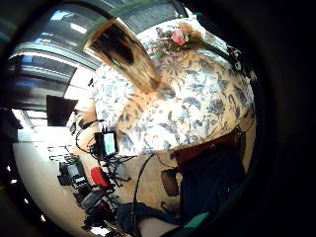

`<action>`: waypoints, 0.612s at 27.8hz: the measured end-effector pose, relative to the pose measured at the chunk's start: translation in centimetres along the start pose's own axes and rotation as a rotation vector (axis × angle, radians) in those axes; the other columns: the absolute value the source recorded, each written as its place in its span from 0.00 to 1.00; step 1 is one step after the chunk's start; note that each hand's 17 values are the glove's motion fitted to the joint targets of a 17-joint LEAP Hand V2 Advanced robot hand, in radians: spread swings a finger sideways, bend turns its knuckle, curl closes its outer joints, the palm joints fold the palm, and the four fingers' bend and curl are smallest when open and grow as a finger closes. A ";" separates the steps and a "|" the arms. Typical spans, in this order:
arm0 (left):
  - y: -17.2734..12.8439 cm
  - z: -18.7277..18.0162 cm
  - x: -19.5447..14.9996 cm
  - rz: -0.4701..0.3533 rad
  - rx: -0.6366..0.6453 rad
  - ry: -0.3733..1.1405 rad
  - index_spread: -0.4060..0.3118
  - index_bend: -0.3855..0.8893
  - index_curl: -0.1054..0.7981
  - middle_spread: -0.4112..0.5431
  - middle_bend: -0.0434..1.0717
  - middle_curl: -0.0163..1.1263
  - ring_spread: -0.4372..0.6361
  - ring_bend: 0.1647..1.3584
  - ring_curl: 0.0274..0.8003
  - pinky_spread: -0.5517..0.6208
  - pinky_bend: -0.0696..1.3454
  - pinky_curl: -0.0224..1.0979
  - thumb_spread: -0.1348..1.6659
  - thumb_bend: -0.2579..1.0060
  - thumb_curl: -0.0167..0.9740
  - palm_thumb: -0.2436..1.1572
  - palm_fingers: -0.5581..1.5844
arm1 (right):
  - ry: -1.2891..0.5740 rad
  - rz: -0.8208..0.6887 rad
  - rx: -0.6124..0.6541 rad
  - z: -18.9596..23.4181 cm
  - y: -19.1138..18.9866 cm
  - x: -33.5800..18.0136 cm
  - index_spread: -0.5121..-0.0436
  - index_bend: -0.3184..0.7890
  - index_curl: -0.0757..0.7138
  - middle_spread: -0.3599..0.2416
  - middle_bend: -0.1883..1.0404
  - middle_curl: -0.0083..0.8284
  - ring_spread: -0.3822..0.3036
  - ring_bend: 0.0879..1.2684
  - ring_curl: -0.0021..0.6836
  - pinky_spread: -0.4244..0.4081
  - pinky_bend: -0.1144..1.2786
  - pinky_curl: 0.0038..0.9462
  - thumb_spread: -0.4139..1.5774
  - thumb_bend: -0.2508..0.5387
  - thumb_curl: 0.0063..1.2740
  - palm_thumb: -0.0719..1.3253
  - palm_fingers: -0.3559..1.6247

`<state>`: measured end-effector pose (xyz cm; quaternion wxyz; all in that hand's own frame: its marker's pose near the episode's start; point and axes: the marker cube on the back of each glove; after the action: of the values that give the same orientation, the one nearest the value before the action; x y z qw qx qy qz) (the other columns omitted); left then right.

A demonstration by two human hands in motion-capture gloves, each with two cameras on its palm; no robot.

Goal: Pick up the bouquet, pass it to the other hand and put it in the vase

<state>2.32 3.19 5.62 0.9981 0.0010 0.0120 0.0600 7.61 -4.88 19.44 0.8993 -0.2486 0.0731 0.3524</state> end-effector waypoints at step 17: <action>-0.3 0.3 -0.4 -0.027 -0.023 -0.019 0.52 0.42 0.47 0.63 0.20 0.32 0.70 0.27 0.31 0.72 0.27 0.33 0.71 0.19 0.26 0.20 0.38 | -0.063 -0.168 0.186 -1.5 -0.2 -0.3 0.61 0.35 0.36 0.28 0.50 0.62 0.22 0.53 0.67 0.18 0.52 0.40 0.73 0.39 0.38 0.79 0.79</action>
<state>2.02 2.81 5.94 0.9989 -0.0100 0.0019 0.0467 7.60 -5.90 18.28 0.9465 -0.1584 0.0563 0.2753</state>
